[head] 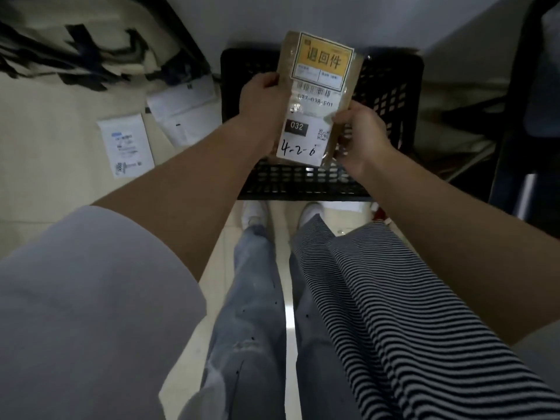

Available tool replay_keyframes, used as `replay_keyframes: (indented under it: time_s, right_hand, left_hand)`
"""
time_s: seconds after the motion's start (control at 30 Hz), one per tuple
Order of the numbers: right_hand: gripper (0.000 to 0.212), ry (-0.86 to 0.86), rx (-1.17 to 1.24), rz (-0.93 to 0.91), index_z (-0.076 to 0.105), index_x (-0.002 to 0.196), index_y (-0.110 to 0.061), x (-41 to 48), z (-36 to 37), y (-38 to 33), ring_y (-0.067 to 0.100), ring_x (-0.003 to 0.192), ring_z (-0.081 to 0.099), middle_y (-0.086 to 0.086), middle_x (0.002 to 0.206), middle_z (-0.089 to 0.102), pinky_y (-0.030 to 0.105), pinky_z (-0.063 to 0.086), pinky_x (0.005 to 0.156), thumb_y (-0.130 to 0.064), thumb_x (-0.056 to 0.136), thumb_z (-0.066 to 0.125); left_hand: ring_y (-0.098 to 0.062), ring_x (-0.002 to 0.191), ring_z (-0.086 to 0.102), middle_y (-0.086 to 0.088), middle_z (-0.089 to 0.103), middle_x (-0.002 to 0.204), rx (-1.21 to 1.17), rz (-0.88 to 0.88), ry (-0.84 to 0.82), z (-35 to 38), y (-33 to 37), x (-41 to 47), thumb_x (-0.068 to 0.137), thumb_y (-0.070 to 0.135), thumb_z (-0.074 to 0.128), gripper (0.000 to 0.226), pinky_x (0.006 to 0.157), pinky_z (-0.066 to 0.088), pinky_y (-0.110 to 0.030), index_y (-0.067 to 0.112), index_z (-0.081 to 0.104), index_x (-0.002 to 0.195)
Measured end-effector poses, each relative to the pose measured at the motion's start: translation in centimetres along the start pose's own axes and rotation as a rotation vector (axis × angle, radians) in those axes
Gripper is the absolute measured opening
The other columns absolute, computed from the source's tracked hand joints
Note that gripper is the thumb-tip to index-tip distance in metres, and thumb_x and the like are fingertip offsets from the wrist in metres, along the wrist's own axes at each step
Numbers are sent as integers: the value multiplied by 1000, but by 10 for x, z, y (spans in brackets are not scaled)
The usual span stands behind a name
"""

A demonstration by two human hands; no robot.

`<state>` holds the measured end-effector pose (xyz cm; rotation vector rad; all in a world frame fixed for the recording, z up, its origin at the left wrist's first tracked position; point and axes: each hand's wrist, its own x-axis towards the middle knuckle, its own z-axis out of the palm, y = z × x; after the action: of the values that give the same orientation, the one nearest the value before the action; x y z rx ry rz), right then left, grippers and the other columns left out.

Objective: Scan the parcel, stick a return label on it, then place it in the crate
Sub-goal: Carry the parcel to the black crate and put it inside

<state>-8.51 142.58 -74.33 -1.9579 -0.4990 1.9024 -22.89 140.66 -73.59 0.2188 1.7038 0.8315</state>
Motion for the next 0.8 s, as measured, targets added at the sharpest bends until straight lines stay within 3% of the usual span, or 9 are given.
replay_keyframes:
  time_s: [0.1,0.2,0.3,0.37,0.43,0.57,0.6,0.7,0.8]
  right_hand:
    - [57,36,-21,14,67,112,-10,25,-2,12,24,91,60,11,108,69,42,49,93,5,61,48]
    - [64,25,-32,31,68,115,-16,47,0,24,22,83,57,7,91,63,39,51,80,11,63,41]
    - [57,-37,-95,40,67,109,-20,65,4,34,17,77,59,2,89,66,29,53,62,11,70,41]
    - [38,-38,-131,49,67,92,-15,73,8,41,17,70,59,2,84,64,24,49,52,9,74,44]
    - [24,3,-115,62,63,82,-8,80,11,49,20,70,58,8,86,63,25,50,54,9,74,48]
    - [32,30,-133,22,66,93,-4,91,14,59,26,88,60,19,109,67,43,55,85,11,71,49]
    - [33,21,-148,15,66,95,-4,94,14,60,26,90,61,18,109,67,42,56,83,12,72,49]
    - [40,-55,-155,18,65,107,-4,101,16,58,18,77,61,8,94,67,27,53,57,13,76,47]
    - [59,-71,-124,61,49,137,-11,105,16,53,12,86,55,0,105,62,24,49,67,11,82,43]
  left_hand:
    - [-16,75,70,-8,72,95,-11,-16,6,0,-17,16,86,10,59,26,62,59,-26,4,65,110]
    - [-17,78,70,-10,72,97,10,-17,-22,-4,-36,34,88,8,56,13,64,60,-25,9,68,93]
    - [-7,62,69,-2,71,89,18,-49,0,-5,-51,51,92,10,53,14,48,53,-16,18,63,85]
    - [-2,55,68,0,69,85,-2,-52,5,-2,-59,62,92,5,49,17,46,51,-15,15,63,90]
    - [-6,65,69,-2,69,92,23,-30,-20,1,-66,68,92,0,44,28,50,55,-17,8,63,111]
    - [-11,77,67,-1,68,97,30,-45,-10,1,-80,77,90,-3,42,39,51,56,-18,6,58,125]
    - [-11,78,67,-3,68,100,39,-48,0,0,-82,80,90,-3,42,41,49,55,-17,6,57,127]
    - [-10,79,66,-6,68,108,32,-37,32,-3,-83,85,90,-3,44,41,49,54,-15,5,56,128]
    - [-8,68,65,-13,68,105,-2,-79,77,-7,-82,83,88,-3,48,43,44,52,-16,-6,50,131]
